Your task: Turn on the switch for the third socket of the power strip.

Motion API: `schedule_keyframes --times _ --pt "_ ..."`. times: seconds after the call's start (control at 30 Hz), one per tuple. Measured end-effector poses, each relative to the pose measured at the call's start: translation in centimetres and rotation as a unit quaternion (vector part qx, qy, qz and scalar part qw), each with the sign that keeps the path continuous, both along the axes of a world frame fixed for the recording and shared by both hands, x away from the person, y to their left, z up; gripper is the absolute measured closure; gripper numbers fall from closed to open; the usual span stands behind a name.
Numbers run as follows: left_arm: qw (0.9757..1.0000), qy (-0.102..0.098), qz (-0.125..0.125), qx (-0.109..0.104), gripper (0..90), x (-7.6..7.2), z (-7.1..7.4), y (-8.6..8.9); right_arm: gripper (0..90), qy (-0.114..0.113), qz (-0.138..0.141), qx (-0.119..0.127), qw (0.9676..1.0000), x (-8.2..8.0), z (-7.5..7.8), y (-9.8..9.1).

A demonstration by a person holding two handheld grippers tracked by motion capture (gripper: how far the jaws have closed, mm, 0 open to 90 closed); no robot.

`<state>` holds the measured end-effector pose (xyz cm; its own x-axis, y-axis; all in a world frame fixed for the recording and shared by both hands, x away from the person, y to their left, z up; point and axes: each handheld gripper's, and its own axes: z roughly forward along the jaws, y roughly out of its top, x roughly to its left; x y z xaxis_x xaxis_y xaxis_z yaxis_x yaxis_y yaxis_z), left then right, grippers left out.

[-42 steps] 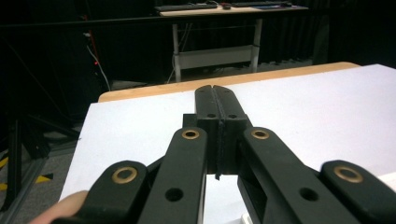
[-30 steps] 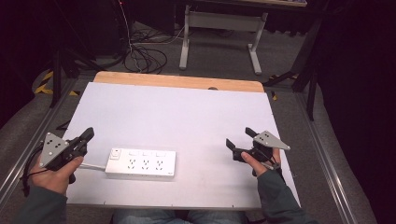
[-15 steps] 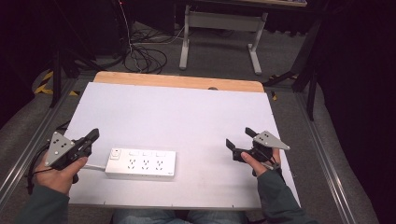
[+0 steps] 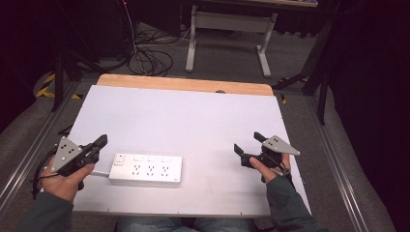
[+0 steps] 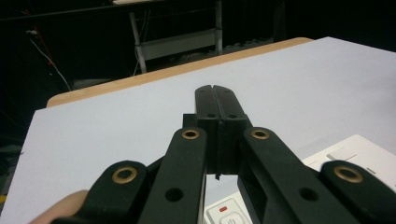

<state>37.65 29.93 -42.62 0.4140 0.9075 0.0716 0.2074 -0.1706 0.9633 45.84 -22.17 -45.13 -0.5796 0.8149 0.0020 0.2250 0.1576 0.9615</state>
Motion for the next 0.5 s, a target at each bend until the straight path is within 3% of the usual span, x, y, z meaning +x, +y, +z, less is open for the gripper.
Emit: schedule_keyframes --times 0.5 --pt "0.9997 0.01 -0.022 0.011 89.9 0.24 -0.24 -0.93 9.8 0.0 0.0 -0.001 1.0 0.01 -0.02 0.03"
